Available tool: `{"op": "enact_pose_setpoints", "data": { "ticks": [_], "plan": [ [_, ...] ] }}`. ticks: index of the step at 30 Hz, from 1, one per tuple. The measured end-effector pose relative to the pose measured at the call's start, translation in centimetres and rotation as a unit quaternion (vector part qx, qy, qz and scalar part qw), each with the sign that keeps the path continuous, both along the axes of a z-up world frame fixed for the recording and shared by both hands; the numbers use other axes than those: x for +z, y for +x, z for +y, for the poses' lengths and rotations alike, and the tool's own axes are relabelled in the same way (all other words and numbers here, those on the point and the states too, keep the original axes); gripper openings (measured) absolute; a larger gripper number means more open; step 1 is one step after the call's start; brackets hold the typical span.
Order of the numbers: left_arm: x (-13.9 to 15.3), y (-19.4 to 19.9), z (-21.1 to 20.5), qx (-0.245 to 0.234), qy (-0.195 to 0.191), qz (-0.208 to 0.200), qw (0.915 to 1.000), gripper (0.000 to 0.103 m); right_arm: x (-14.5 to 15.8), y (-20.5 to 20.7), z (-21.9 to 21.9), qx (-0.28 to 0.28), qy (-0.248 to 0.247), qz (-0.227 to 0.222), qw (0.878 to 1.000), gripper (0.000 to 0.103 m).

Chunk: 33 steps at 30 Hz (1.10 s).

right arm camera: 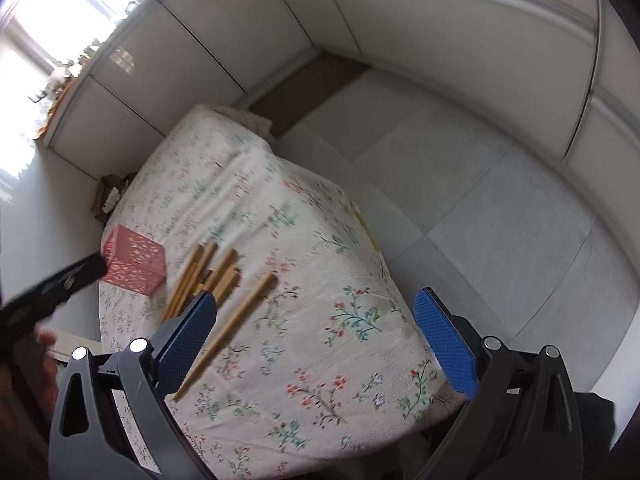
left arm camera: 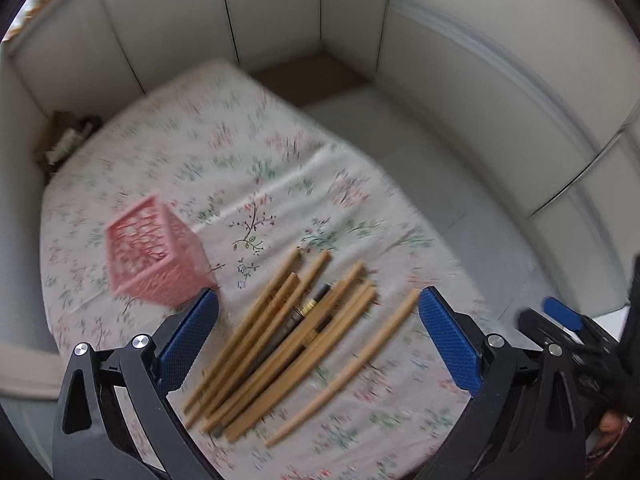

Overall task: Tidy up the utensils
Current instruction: 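Close the left tool on one wooden chopstick while the right tool grasps another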

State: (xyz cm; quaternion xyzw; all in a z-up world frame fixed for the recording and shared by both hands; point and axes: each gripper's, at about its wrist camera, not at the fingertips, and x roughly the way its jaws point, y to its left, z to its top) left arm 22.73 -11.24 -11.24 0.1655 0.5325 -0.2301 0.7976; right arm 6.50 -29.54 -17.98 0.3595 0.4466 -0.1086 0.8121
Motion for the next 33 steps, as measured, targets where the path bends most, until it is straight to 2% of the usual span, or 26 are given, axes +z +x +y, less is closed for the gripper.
{"op": "enact_pose_setpoints", "data": {
  "ticks": [1,2,5,6,9,14,18,19,23,26,28,30,33],
  "plan": [
    [-1.6,1.8,-0.6,-0.001,0.019,0.020,0.9996,0.095,-0.6,0.2,-0.3,-0.002,0.007,0.006,1.000,0.096],
    [-2.5,2.6,-0.7,0.000,0.026,0.031,0.9992,0.091,-1.2,0.5,-0.6,-0.003,0.016,0.009,1.000,0.096],
    [-6.1,5.7,-1.0,0.006,0.052,0.098,0.9938,0.079,-2.1,1.0,-1.3,0.001,0.033,0.019,0.999,0.096],
    [-7.0,6.3,-1.0,0.007,0.062,0.106,0.9923,0.074,-2.3,1.2,-1.3,0.005,0.036,0.020,0.999,0.096],
    [-8.6,7.6,-1.1,-0.001,0.086,0.115,0.9896,0.062,-2.6,1.8,-1.2,0.013,0.039,0.021,0.999,0.096],
    [-10.1,8.9,-1.0,-0.010,0.091,0.130,0.9874,0.051,-3.0,2.7,-0.3,0.035,0.046,0.027,0.998,0.096],
    [-11.3,10.0,-0.7,-0.020,0.096,0.145,0.9846,0.035,-3.1,3.1,0.1,0.039,0.032,0.035,0.998,0.096],
    [-11.1,10.3,-0.7,-0.023,0.088,0.143,0.9854,0.029,-3.0,3.1,0.2,0.039,0.029,0.037,0.998,0.096],
    [-11.3,11.2,-0.6,-0.027,0.078,0.142,0.9864,0.018,-3.1,3.5,0.6,0.039,0.021,0.053,0.998,0.096],
    [-11.2,10.8,-0.6,-0.020,0.064,0.125,0.9899,0.014,-3.2,4.3,1.3,0.042,0.012,0.071,0.997,0.096],
    [-11.8,10.3,-0.1,-0.014,0.046,0.110,0.9928,0.014,-3.6,5.3,1.8,0.045,0.023,0.088,0.995,0.091],
    [-10.2,8.9,0.8,-0.007,0.019,0.086,0.9961,0.014,-4.3,6.7,2.1,0.043,0.047,0.113,0.992,0.082],
    [-6.9,6.8,2.9,0.004,-0.027,0.047,0.9985,0.014,-4.0,8.4,3.0,0.043,0.043,0.120,0.991,0.077]
  ]
}}
